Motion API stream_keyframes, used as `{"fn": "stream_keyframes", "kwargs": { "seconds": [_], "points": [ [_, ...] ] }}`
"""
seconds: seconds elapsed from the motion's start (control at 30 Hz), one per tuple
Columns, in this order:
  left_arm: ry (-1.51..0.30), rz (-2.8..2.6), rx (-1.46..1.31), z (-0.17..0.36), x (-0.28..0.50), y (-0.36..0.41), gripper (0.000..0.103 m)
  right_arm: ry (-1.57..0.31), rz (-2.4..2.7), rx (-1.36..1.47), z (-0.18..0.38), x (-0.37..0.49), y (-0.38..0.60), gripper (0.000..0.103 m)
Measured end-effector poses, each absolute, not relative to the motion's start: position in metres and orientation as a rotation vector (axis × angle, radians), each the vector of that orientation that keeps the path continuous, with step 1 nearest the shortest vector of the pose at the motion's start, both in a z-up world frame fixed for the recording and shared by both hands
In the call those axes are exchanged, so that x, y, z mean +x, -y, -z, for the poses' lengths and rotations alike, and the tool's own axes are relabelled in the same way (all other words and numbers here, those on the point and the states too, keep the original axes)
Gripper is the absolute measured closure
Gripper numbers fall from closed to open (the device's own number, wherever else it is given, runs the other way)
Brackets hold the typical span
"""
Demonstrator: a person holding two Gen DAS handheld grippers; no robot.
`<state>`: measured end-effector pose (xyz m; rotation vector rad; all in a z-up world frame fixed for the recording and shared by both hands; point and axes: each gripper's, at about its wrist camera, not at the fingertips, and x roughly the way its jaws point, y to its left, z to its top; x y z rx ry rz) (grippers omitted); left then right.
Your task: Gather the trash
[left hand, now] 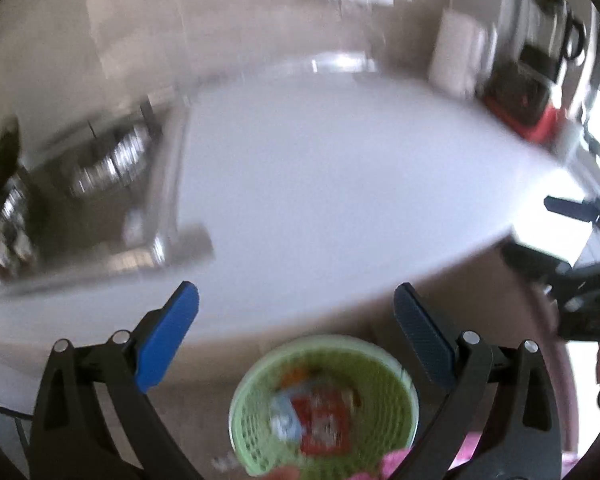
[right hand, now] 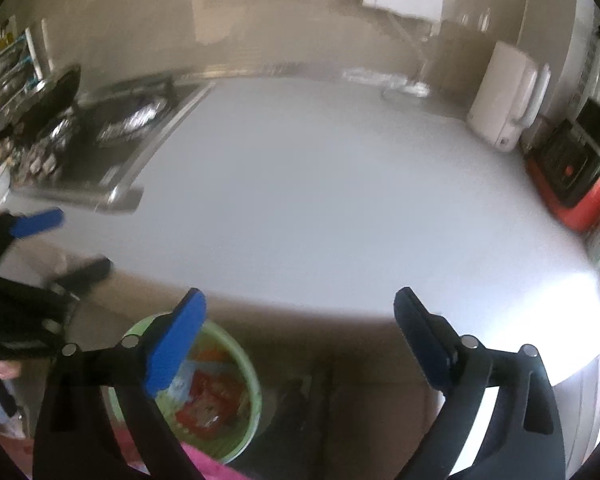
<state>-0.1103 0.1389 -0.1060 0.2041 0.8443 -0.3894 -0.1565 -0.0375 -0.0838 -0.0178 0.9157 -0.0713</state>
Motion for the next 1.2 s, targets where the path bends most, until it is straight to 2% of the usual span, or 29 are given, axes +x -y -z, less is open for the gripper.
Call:
{"fn": "stream_keyframes", "kwargs": {
  "seconds": [0.17,0.5,0.77,1.2],
  "points": [
    [-0.679,0.297,0.133,0.025,-0.087,-0.121,0.008,-0.801,0.069,-0.02,0.036,-0.123,0.07,0.003],
    [-0.505,0.115,0.016,-0.072,-0.054,-0.088,0.008,-0.594,-0.043,-0.06,-0.058,-0.067,0.107,0.003],
    [-0.51,-0.09,-0.05,-0.087,-0.046,-0.084,0.008,-0.55,-0.211,-0.048,-0.086,-0.038,0.112,0.002],
    [-0.518,-0.139,-0.018,-0.092,-0.056,-0.067,0.008,-0.542,-0.308,0.028,-0.088,-0.042,0.115,0.002]
  ]
}}
